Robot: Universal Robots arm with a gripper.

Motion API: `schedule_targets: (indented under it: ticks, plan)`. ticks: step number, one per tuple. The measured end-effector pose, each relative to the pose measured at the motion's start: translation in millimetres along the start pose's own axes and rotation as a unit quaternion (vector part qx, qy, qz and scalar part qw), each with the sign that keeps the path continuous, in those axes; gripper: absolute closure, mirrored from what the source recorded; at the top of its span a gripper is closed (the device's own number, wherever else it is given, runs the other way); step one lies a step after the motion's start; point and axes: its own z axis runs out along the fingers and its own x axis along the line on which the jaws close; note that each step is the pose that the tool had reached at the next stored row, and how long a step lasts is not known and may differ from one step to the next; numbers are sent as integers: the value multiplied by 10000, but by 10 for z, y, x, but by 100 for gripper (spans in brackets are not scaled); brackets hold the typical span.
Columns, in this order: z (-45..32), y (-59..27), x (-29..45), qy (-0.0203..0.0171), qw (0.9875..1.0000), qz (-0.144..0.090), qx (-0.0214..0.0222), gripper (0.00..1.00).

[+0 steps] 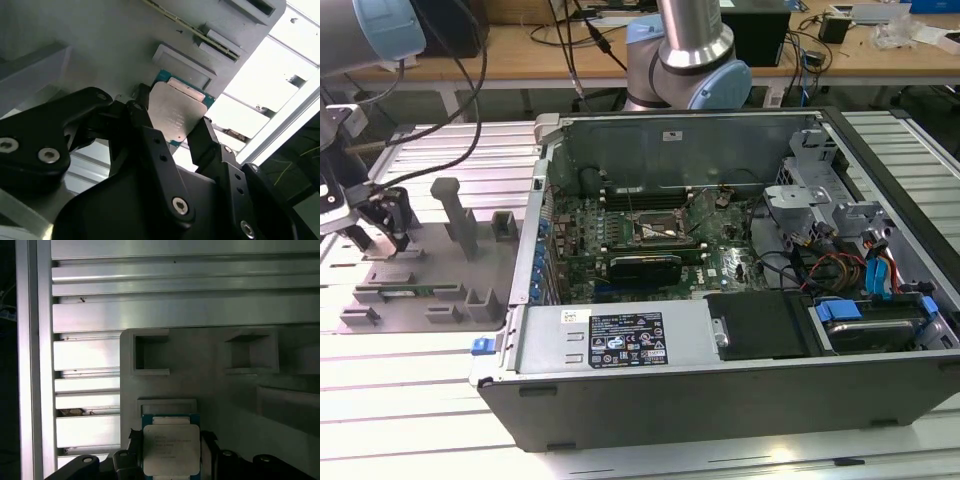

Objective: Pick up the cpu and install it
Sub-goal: 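Pick up the cpu and move it towards the insertion slot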

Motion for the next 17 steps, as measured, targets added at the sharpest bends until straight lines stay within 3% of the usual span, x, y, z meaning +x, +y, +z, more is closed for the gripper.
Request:
schedule_targets:
  ticks: [8,14,17]
  plan:
    - [-194,14,-5,0,10000,0,0,45]
    - [-429,25,-11,1,10000,0,0,45]
    - [-475,27,-13,0,10000,0,0,45]
